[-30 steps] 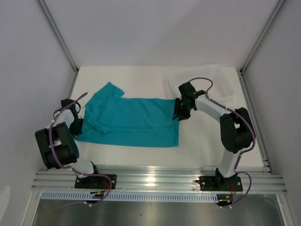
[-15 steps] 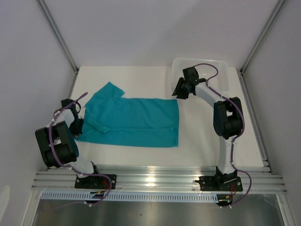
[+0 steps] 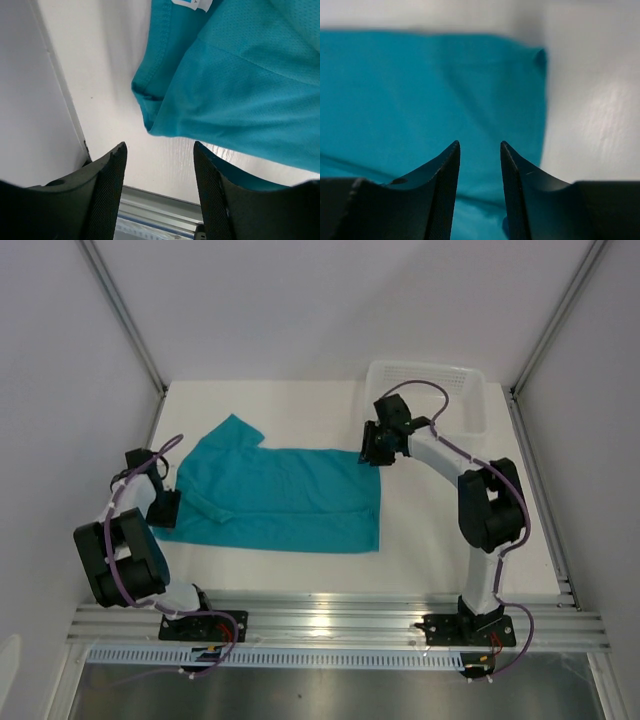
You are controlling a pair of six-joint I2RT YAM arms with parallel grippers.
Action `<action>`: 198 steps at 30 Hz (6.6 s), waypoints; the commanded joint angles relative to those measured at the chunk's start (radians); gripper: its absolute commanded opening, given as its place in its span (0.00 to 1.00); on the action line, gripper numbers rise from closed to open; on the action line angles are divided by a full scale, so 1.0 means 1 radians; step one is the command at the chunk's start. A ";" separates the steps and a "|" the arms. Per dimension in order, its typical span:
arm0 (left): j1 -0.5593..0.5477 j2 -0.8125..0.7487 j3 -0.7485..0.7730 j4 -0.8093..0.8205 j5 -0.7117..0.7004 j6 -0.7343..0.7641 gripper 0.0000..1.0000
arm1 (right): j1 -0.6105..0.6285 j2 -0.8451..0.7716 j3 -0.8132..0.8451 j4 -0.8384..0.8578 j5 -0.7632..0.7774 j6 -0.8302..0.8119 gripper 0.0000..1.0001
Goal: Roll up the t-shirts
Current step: Fold the tshirt
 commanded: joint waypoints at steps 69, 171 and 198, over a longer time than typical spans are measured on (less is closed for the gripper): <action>-0.346 0.219 0.264 0.064 0.159 -0.007 0.41 | 0.215 -0.210 -0.486 0.075 -0.081 -0.043 0.17; -0.487 0.438 0.457 -0.083 0.113 -0.055 0.40 | 0.191 -0.232 -0.451 0.038 -0.079 -0.022 0.17; -0.137 0.349 0.668 -0.141 0.021 -0.145 0.60 | 0.071 -0.165 -0.097 -0.137 0.188 -0.043 0.36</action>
